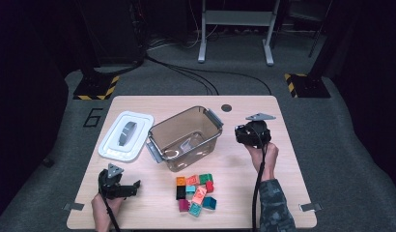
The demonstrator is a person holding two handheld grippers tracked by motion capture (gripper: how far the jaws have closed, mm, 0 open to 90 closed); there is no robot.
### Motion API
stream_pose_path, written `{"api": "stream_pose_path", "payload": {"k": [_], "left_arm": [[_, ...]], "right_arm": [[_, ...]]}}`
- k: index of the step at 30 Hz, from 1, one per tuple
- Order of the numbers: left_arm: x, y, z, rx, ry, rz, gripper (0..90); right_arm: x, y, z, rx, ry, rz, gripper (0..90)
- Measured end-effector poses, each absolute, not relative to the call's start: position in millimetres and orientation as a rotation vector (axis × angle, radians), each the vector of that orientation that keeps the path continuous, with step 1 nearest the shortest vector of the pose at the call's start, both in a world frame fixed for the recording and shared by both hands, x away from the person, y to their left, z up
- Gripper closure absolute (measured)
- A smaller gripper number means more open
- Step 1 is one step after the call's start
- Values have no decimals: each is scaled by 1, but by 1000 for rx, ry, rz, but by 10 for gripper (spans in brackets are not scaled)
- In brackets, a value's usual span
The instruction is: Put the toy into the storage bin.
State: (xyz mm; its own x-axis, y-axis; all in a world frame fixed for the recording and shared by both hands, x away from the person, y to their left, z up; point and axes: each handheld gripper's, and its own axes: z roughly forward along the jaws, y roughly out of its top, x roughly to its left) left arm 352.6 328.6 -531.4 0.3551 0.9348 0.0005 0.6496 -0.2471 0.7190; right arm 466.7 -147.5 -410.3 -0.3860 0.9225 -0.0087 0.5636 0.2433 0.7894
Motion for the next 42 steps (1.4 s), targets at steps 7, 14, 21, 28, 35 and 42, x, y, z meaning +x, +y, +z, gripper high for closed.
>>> {"api": "stream_pose_path", "payload": {"k": [7,14,21,28,35,42], "left_arm": [[353,329,-531,1991,1373,583,6],[353,329,-531,1990,1373,583,6],[353,329,-531,1990,1373,583,6],[353,329,-531,1990,1373,583,6],[353,329,-531,1990,1373,583,6],[353,329,-531,1990,1373,583,6]], "right_arm": [[478,-140,-394,1318,2029,985,472],[491,-132,-378,1292,2030,978,471],[496,-120,-354,1241,2021,1001,472],[496,-101,-334,1174,2027,1032,471],[494,-70,-328,1106,2070,1045,471],[491,-46,-339,1052,2159,1035,471]]}}
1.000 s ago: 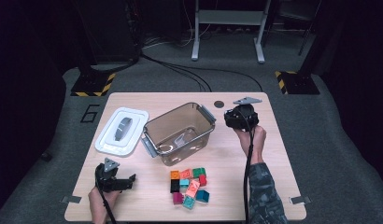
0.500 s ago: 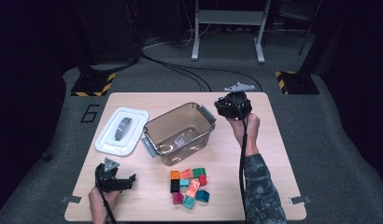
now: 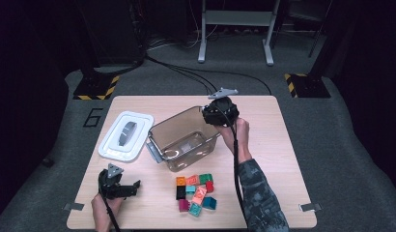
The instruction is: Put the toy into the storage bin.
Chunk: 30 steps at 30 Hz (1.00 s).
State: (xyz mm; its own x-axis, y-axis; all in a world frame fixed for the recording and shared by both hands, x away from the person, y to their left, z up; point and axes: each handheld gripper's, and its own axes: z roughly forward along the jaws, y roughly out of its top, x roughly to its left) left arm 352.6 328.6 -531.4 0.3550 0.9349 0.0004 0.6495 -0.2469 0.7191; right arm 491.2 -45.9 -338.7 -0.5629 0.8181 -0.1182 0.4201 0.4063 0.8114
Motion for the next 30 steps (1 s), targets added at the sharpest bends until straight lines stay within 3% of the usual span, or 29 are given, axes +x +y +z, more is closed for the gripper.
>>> {"api": "stream_pose_path", "payload": {"k": [10,30], "left_arm": [[353,329,-531,1990,1373,583,6],[353,329,-531,1990,1373,583,6]], "right_arm": [[485,-40,-373,1064,2252,1024,469],[466,-50,-389,1161,2293,1024,466]]}}
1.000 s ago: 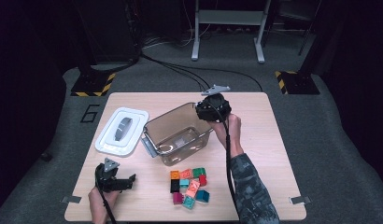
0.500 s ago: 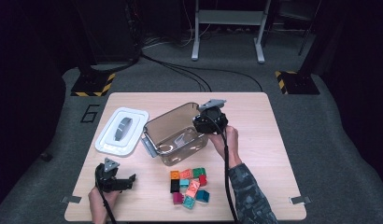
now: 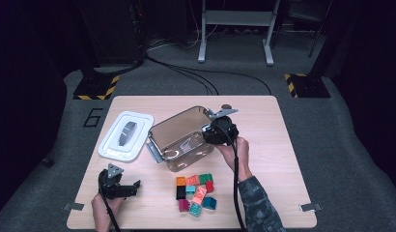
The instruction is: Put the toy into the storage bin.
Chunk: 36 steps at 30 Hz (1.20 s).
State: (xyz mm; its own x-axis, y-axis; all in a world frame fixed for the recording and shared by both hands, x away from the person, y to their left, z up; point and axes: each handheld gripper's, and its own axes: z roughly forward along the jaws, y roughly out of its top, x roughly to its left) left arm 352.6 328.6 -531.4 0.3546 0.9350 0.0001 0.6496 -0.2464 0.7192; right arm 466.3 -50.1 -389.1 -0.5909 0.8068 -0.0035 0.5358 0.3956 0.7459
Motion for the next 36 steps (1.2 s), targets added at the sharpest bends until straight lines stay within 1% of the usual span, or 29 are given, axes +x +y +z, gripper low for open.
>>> {"api": "stream_pose_path", "payload": {"k": [13,14,15,16,17,18,19,20,21,22,23,25,36], "left_arm": [[353,329,-531,1990,1373,583,6],[353,329,-531,1990,1373,583,6],[353,329,-531,1990,1373,583,6],[352,328,-532,1987,1375,578,8],[352,328,-532,1987,1375,578,9],[352,328,-531,1990,1375,577,9],[352,328,-531,1990,1375,577,9],[352,328,-531,1989,1375,577,10],[352,328,-531,1989,1375,577,10],[352,328,-531,1989,1375,577,10],[352,328,-531,1991,1375,577,10],[352,328,-531,1989,1376,577,10],[352,328,-532,1987,1375,578,10]], "right_arm": [[463,-50,-393,1161,2294,992,455],[461,-50,-392,1140,2285,1001,428],[461,-50,-392,1140,2285,1001,428],[459,-51,-389,1131,2279,999,390],[459,-51,-389,1131,2279,999,390],[456,-51,-387,1140,2272,1001,339],[456,-51,-387,1140,2272,1001,339],[452,-53,-386,1137,2255,1014,276],[452,-53,-386,1137,2255,1014,276],[447,-58,-386,1128,2241,1027,226],[447,-58,-386,1128,2241,1027,226],[441,-62,-386,1132,2223,1046,176],[414,-88,-403,1162,2224,1099,104]]}}
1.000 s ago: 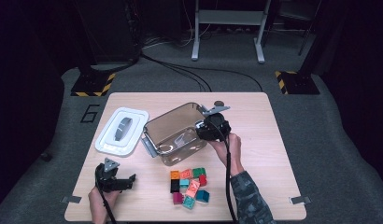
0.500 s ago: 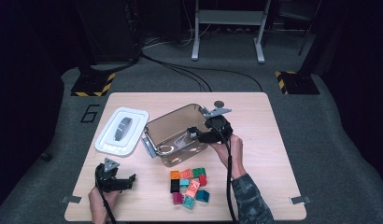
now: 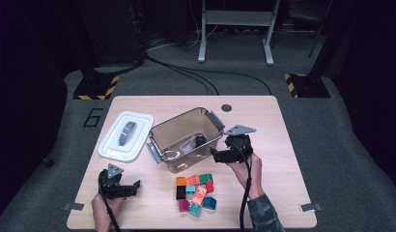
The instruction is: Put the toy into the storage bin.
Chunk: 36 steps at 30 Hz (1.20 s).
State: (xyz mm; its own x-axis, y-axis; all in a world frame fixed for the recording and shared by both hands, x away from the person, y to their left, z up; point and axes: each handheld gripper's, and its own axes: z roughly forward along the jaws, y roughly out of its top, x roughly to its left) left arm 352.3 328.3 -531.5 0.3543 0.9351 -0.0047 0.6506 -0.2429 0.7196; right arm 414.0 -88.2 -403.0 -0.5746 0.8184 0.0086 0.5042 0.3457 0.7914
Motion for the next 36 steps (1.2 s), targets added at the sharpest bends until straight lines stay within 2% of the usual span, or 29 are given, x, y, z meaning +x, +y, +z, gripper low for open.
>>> {"api": "stream_pose_path", "payload": {"k": [9,19,31,36], "left_arm": [[352,328,-532,1987,1374,579,10],[352,328,-532,1987,1374,578,10],[352,328,-532,1987,1375,579,10],[352,328,-532,1987,1375,578,10]], "right_arm": [[385,-91,-442,1194,2312,1074,79],[365,-68,-486,1202,2435,1034,155],[355,-68,-499,1197,2476,973,498],[358,-75,-501,1216,2464,964,598]]}}
